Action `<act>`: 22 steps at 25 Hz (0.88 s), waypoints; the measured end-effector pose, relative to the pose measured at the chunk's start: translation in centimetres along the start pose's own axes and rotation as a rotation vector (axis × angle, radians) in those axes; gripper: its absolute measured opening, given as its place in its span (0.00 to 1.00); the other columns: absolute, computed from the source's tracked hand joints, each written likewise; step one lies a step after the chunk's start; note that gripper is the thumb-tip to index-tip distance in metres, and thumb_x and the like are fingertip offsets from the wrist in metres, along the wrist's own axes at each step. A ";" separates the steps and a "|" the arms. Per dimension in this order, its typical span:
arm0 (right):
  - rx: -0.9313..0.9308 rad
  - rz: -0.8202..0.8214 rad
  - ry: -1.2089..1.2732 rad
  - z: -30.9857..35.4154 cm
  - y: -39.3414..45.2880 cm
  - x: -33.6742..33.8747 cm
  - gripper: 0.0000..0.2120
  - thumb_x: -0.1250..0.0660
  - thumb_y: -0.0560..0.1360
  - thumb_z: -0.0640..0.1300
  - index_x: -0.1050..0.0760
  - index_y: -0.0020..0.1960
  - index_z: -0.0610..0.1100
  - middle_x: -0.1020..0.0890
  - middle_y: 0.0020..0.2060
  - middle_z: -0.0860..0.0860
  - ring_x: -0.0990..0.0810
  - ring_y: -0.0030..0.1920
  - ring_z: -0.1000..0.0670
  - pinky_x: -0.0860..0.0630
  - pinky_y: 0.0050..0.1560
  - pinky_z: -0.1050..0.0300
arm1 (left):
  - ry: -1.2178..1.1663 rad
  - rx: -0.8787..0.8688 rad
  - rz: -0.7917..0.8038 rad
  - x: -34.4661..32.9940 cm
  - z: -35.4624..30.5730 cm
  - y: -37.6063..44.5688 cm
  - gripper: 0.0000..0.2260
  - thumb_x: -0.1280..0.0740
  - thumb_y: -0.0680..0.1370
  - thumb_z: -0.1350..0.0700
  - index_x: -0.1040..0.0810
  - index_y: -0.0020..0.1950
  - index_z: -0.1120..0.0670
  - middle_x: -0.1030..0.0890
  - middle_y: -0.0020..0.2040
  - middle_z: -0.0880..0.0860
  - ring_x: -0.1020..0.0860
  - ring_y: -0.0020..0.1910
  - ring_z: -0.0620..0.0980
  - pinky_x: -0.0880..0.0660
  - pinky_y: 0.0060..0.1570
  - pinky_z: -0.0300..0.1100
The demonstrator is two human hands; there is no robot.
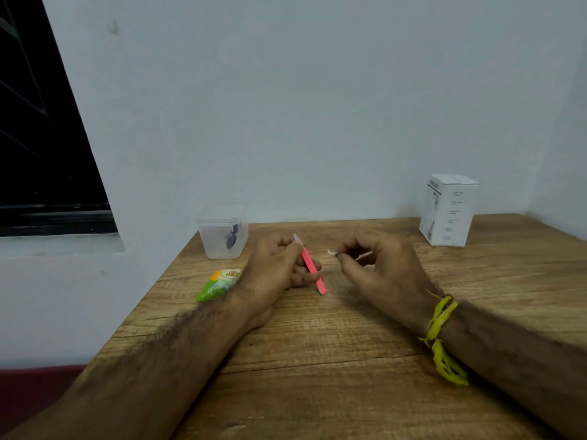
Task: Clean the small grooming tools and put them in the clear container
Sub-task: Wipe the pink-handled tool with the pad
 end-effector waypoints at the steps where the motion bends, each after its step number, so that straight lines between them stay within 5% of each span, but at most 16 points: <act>1: -0.040 -0.051 0.015 -0.2 0.2 0.1 0.07 0.28 0.73 0.37 0.17 0.44 0.48 0.17 0.40 0.57 0.18 0.43 0.57 0.20 0.43 0.59 | 0.016 -0.006 0.023 -0.5 0.1 -0.1 0.08 0.34 0.83 0.57 0.25 0.57 0.62 0.15 0.40 0.60 0.17 0.37 0.58 0.17 0.42 0.48; 4: -0.116 -0.111 0.074 -1.1 0.4 0.2 0.05 0.28 0.74 0.38 0.16 0.45 0.47 0.16 0.39 0.56 0.17 0.42 0.56 0.19 0.43 0.58 | 0.072 -0.055 0.081 -1.6 0.2 -0.6 0.09 0.33 0.81 0.63 0.24 0.60 0.63 0.15 0.43 0.60 0.17 0.37 0.55 0.18 0.36 0.42; 9: -0.081 -0.232 0.094 -1.1 0.2 1.7 0.06 0.28 0.74 0.35 0.16 0.45 0.46 0.16 0.39 0.57 0.18 0.42 0.58 0.23 0.40 0.69 | -0.066 -0.038 0.145 -1.5 -0.2 -0.9 0.10 0.33 0.80 0.65 0.20 0.61 0.62 0.19 0.48 0.61 0.15 0.43 0.58 0.18 0.39 0.38; 15: 0.144 -0.203 0.015 0.2 0.6 0.4 0.05 0.29 0.74 0.36 0.16 0.48 0.42 0.16 0.39 0.53 0.18 0.42 0.55 0.20 0.42 0.55 | -0.132 -0.008 0.204 -1.8 0.0 -0.8 0.11 0.32 0.78 0.66 0.20 0.60 0.64 0.16 0.52 0.67 0.14 0.46 0.63 0.16 0.41 0.42; 18: 0.188 -0.171 -0.032 0.2 0.7 -0.2 0.05 0.30 0.74 0.38 0.17 0.49 0.42 0.17 0.40 0.52 0.19 0.41 0.55 0.21 0.41 0.53 | -0.143 0.006 0.211 -1.6 0.2 -0.7 0.11 0.33 0.79 0.66 0.21 0.61 0.65 0.17 0.54 0.69 0.16 0.51 0.65 0.17 0.51 0.49; 22: 0.209 -0.179 -0.054 0.3 0.6 -0.1 0.04 0.30 0.74 0.38 0.17 0.48 0.41 0.18 0.39 0.52 0.20 0.42 0.54 0.21 0.42 0.54 | -0.146 0.022 0.224 -1.6 0.3 -0.7 0.11 0.33 0.79 0.66 0.21 0.62 0.66 0.17 0.55 0.68 0.16 0.53 0.65 0.17 0.51 0.46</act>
Point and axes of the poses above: each hand's wrist, its own y-axis towards the middle knuckle, its own x-axis out of the back of the hand, z = x × y, the point moved 5 cm from there along y, towards the middle knuckle
